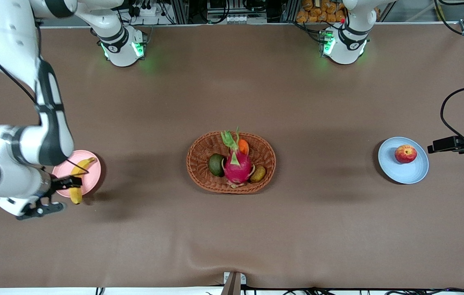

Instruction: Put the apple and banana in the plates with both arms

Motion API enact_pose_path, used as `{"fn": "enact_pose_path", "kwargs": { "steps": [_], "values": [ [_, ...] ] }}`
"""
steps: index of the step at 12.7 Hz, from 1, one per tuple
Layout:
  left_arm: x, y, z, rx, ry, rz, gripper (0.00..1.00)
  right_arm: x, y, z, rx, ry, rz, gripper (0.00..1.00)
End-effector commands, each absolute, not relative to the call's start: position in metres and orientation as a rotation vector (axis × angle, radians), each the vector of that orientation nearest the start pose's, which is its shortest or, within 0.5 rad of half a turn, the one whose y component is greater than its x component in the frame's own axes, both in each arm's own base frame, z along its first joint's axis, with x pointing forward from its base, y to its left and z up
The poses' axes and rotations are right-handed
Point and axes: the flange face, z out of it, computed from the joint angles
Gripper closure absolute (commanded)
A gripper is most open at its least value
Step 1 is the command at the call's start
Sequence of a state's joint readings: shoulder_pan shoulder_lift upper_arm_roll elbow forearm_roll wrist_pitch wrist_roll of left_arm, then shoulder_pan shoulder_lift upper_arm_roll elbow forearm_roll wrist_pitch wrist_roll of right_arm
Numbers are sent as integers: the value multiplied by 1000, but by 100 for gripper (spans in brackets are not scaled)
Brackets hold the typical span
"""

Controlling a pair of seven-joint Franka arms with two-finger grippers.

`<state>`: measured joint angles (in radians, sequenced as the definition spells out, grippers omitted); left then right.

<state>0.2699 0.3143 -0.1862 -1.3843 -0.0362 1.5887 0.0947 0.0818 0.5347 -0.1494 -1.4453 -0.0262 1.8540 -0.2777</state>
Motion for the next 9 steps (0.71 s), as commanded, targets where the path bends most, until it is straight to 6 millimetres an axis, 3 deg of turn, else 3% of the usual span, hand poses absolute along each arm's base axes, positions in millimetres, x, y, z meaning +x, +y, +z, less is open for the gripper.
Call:
{"fn": "enact_pose_path", "kwargs": {
  "steps": [1,3,5,6,9],
  "values": [
    [630,36,562,-3169,82,82,0,645,-40,449,-3105,-346,222,0],
    [625,27,577,-3120,97,46,0,610,-53,490,-3093,-287,185,0],
    [613,43,601,-3125,66,-12,0,575,-56,513,-3097,-121,158,0],
    [606,42,615,-3113,61,-42,0,561,-53,522,-3098,-3,155,0],
    [588,51,630,-3110,17,-13,0,541,-51,558,-3094,124,128,0]
  ]
}}
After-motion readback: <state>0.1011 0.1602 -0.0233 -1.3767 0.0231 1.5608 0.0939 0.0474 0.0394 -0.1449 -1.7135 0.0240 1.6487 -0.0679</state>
